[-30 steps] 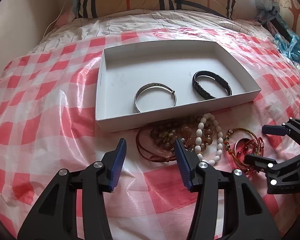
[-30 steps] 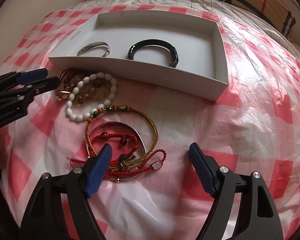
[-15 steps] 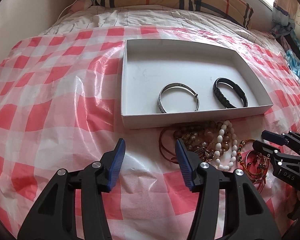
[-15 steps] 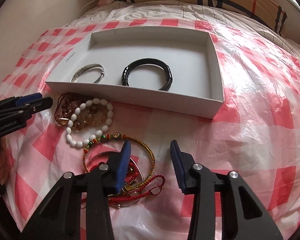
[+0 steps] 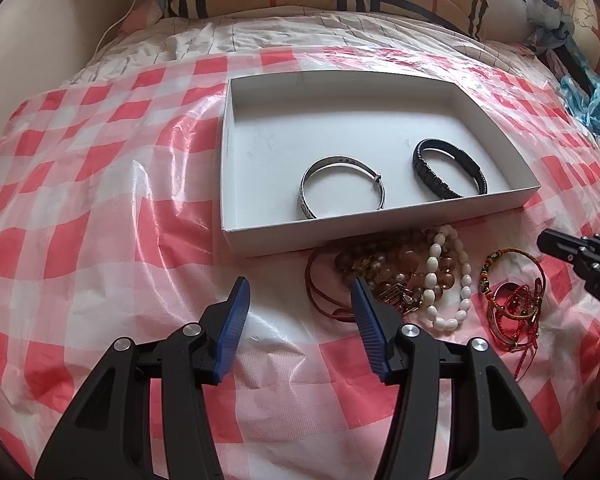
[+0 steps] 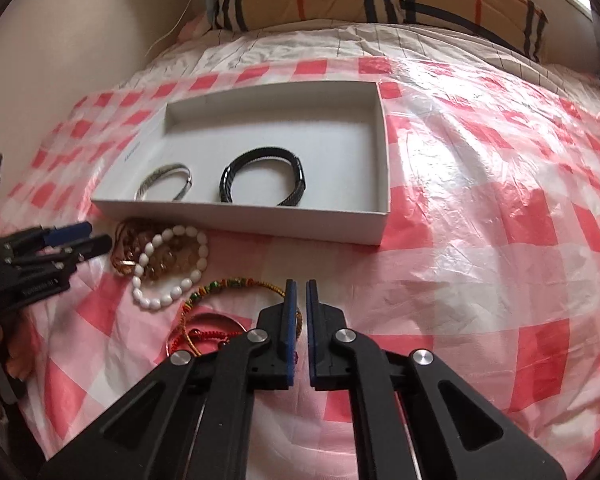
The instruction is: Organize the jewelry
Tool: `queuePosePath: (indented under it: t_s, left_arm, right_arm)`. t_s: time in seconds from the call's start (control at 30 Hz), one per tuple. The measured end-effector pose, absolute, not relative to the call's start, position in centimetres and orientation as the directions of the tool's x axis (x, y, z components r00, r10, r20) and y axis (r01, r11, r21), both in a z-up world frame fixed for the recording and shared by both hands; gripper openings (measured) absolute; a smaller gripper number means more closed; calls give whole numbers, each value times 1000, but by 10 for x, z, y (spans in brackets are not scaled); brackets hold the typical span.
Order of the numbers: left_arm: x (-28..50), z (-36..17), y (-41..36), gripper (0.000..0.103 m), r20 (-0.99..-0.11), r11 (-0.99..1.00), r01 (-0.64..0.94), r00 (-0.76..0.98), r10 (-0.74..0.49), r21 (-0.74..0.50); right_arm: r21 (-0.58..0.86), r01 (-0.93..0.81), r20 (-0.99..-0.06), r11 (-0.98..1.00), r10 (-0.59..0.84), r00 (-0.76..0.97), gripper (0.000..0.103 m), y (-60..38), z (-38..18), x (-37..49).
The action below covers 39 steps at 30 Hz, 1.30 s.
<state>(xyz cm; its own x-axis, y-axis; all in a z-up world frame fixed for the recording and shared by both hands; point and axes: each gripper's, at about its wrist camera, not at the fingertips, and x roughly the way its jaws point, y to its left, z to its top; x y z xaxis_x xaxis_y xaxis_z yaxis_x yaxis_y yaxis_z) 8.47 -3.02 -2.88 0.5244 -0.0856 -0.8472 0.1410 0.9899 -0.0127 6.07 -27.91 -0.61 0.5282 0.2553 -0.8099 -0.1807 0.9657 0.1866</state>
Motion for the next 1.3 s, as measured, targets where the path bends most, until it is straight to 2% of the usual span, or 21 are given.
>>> queuePosePath:
  t_s: [0.13,0.33,0.4,0.43,0.47,0.53,0.63,0.73,0.9,1.13,1.23,1.3]
  left_arm:
    - [91,-32,-29,50,-847,992,129,526,-82,-17]
    - [99,-38,-33,51,-846,993,121,530,-65,0]
    - [97,-39,-36,50,-844,989,145,530,-81,-4]
    - [96,-38,-38,50,-845,986,165,526,-94,-7]
    - [94,-39,-41,48,-849,982,190,516,-109,-10]
    - [90,-44,-51,25,-877,964,265,462,-129,-2]
    - [73,-44,-65,19,-899,907,419,409,-159,30]
    - [59,-40,-59,19,-909,852,522,338,-244,-34]
    - [74,-36,-26,20,-898,915,390,358,-256,-106]
    - [78,-35,-32,24,-885,936,352,438,-161,4]
    - [78,-39,-41,30,-885,930,364,447,-128,50]
    - [77,-44,-50,30,-884,920,376,461,-81,112]
  right_arm:
    - [306,-138,-777,942,331,535,5,-297,-3,63]
    - [274,-150,-820,950,312,480,8,-287,-13,66]
    - [260,-173,-829,950,311,465,29,-280,-16,66]
    - [236,-176,-832,956,293,472,47,-277,-17,65]
    - [195,-185,-836,963,262,482,49,-273,-17,63]
    - [108,-203,-855,973,195,481,49,-264,-21,63]
    - [-1,-253,-884,968,118,453,48,-254,-30,58]
    - [-9,-299,-894,954,127,431,45,-251,-28,51]
    - [113,-273,-877,955,224,424,45,-266,-25,53]
    - [141,-231,-866,963,233,443,45,-274,-22,55]
    - [134,-234,-867,963,228,444,43,-271,-22,59]
    - [101,-243,-875,965,202,441,40,-265,-26,60]
